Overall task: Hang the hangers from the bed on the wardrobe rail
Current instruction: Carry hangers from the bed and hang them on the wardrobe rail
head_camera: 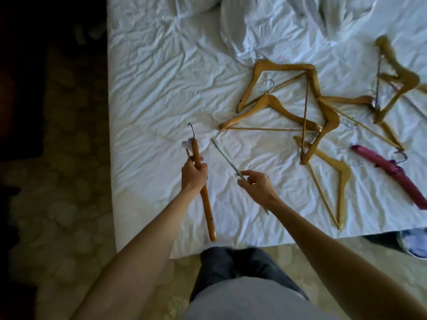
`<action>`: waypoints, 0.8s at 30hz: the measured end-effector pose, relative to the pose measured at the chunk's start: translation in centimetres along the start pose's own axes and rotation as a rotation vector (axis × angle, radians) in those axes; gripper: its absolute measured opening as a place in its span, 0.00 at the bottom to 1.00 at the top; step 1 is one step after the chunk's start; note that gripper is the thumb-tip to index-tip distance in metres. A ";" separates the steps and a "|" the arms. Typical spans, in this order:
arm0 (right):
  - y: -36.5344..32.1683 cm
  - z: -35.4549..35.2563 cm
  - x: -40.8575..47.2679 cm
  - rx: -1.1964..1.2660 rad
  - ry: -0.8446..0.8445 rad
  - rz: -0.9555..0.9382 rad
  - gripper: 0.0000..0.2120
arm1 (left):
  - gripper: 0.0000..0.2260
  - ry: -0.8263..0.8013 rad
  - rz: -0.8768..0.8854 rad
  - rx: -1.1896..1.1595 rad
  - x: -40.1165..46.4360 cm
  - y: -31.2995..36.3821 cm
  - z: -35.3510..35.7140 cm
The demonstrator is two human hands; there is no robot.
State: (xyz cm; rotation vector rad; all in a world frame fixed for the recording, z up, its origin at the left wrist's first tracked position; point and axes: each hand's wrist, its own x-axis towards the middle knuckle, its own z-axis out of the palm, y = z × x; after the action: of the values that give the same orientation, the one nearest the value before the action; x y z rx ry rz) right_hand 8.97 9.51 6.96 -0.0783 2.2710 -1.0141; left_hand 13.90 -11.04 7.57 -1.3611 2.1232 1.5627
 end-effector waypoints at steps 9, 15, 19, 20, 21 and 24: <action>-8.5 -1.7 -8.6 0.063 -0.234 -0.247 0.07 | 0.07 0.220 0.016 -0.320 -15.1 0.0 -4.3; -13.4 3.9 -18.0 0.013 -0.494 -0.534 0.06 | 0.07 0.551 -0.064 -0.543 -26.8 -5.6 -10.1; -15.2 9.5 -26.2 -0.102 -0.692 -0.738 0.05 | 0.06 0.695 -0.085 -0.661 -35.1 -11.5 -14.4; -15.5 11.1 -28.2 -0.132 -0.742 -0.783 0.05 | 0.04 0.750 -0.084 -0.657 -37.1 -13.3 -15.4; -15.7 12.9 -30.3 -0.160 -0.791 -0.827 0.05 | 0.03 0.815 -0.083 -0.650 -39.2 -15.3 -16.5; -16.4 18.2 -37.2 -0.224 -0.948 -0.951 0.08 | 0.03 0.979 -0.110 -0.668 -45.7 -21.1 -19.2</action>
State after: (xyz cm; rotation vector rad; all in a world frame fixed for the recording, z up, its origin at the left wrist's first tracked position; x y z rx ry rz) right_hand 45.71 -2.64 28.96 -1.4931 1.3769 -0.8348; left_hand 62.30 -1.99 29.37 -2.8837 1.8603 1.8662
